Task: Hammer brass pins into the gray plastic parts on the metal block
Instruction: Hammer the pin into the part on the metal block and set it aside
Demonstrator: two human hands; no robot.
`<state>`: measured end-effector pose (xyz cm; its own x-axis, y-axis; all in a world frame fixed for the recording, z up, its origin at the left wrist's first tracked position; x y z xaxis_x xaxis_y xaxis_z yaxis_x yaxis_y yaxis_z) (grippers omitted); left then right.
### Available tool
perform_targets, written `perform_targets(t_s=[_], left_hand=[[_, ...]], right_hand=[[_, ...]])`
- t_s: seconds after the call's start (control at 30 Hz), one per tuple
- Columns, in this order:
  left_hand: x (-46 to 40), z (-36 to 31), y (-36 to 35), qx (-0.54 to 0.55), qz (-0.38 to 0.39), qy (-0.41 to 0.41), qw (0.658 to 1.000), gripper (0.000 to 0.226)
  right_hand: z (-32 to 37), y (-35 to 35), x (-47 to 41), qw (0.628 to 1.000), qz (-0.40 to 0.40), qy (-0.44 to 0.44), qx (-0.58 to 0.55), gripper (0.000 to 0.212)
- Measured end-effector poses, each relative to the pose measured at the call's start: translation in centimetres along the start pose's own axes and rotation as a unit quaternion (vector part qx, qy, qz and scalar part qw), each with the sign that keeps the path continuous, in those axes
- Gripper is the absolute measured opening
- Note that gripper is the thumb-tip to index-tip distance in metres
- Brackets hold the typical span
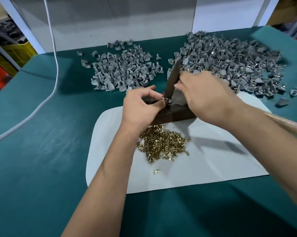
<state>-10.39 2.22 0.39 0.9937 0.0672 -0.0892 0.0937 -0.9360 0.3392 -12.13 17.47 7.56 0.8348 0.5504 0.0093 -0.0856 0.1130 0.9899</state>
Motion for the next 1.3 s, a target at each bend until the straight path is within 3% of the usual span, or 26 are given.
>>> perform_targets(t_s=[0.17, 0.27, 0.37, 0.47, 0.7, 0.87, 0.97, 1.07, 1.23, 1.3], left_hand=[[0.4, -0.4, 0.1, -0.016, -0.007, -0.006, 1.000, 0.024], [0.3, -0.4, 0.2, -0.022, -0.009, -0.005, 1.000, 0.023], [0.3, -0.5, -0.1, -0.024, 0.004, -0.002, 1.000, 0.022], [0.4, -0.7, -0.5, -0.014, 0.015, 0.000, 1.000, 0.022], [0.5, -0.7, -0.8, -0.019, 0.030, -0.001, 0.999, 0.024], [0.4, -0.8, -0.7, -0.036, 0.039, -0.016, 0.998, 0.021], [0.3, -1.0, -0.7, -0.048, 0.042, -0.027, 0.998, 0.023], [0.3, -1.6, -0.5, -0.066, 0.032, -0.052, 0.996, 0.024], [1.0, -3.3, -0.2, -0.090, -0.027, -0.141, 0.986, 0.016], [1.1, -3.3, 0.0, -0.088, -0.038, -0.154, 0.983, 0.012]], right_hand=[[-2.3, -0.1, -0.2, 0.999, 0.019, -0.014, -0.024, 0.022], [-4.6, 0.4, 0.9, 0.991, -0.028, -0.008, -0.132, 0.023], [-7.2, 0.5, 1.8, 0.981, -0.038, -0.012, -0.189, 0.011], [-8.9, -0.8, 2.3, 0.987, 0.017, -0.039, -0.156, 0.003], [-8.5, -2.8, 2.4, 0.990, 0.105, -0.053, -0.076, 0.020], [-5.0, 0.0, 1.1, 0.995, 0.004, 0.035, -0.097, 0.017], [-1.4, -1.0, 0.3, 0.990, 0.035, 0.110, -0.076, 0.029], [-0.7, -1.8, 0.0, 0.990, 0.049, 0.120, -0.061, 0.036], [0.0, -1.2, 0.2, 0.984, -0.014, 0.149, -0.096, 0.015], [-1.4, -0.4, 0.4, 0.988, -0.028, 0.115, -0.104, 0.008]])
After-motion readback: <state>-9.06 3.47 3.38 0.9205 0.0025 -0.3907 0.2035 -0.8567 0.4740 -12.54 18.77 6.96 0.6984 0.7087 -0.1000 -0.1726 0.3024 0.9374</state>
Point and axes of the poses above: each hand's wrist, its own x-axis away from the middle knuckle, its own y-axis out of the back of the hand, z = x × y, the point moved 8 cm from there along -x, towards the middle knuckle, and after that the axes turned 13 degrees about z, right-handed, at the moved point
